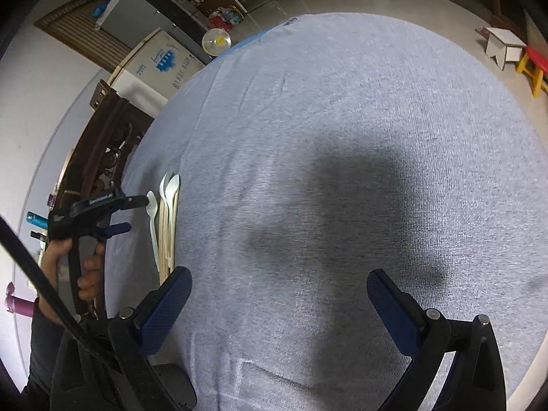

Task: Organize utensils
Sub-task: 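Reach the left gripper to the utensil pile and grasp a white spoon, then grasp a second white spoon with the right gripper while the left gripper lifts its spoon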

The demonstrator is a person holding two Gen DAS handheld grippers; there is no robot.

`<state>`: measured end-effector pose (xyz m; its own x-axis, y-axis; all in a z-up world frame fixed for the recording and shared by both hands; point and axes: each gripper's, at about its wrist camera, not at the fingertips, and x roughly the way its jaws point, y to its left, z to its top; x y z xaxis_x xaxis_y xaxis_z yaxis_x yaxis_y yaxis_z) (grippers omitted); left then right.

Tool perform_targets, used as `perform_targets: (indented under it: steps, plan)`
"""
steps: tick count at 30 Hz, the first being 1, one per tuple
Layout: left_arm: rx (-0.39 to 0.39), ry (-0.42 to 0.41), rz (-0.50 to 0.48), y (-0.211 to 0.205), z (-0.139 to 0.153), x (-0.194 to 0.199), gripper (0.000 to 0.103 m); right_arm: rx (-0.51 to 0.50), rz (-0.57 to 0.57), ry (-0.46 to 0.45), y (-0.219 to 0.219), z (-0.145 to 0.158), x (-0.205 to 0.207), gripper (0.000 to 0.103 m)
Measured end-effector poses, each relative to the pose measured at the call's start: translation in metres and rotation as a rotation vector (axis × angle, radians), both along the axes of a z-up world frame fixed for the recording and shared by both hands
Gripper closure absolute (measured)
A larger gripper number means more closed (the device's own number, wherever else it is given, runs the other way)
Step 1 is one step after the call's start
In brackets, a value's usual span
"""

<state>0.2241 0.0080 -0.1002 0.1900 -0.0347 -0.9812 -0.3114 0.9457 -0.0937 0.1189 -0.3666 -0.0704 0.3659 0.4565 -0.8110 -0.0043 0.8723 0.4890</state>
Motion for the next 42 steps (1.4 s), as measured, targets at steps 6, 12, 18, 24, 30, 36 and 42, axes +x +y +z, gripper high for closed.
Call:
perform_targets:
  steps: [6,12,18,24,30,36,42]
  plan:
    - [0.029,0.045,0.022,-0.004,-0.012,0.016,0.029,0.036,-0.010,0.000,-0.010,-0.002,0.001,0.000]
    - [0.082,0.039,0.019,-0.007,-0.016,0.024,0.047,0.037,-0.019,-0.003,-0.017,0.002,0.001,0.000]
    - [0.063,0.029,-0.014,0.009,-0.011,0.023,0.075,0.012,-0.015,-0.006,-0.015,0.012,0.000,0.000]
    - [0.062,0.002,-0.032,0.041,-0.013,-0.001,0.075,0.011,0.025,-0.013,0.005,0.033,0.015,0.000]
    - [0.074,-0.021,-0.088,0.053,-0.015,-0.022,0.075,0.032,0.208,0.017,0.090,0.049,0.072,0.002]
    - [0.079,-0.047,-0.146,0.053,-0.020,-0.039,0.075,0.057,0.359,0.095,0.185,0.042,0.131,0.032]
    - [0.082,-0.063,-0.179,0.046,-0.018,-0.059,0.075,0.007,0.367,0.172,0.220,0.006,0.165,0.048]
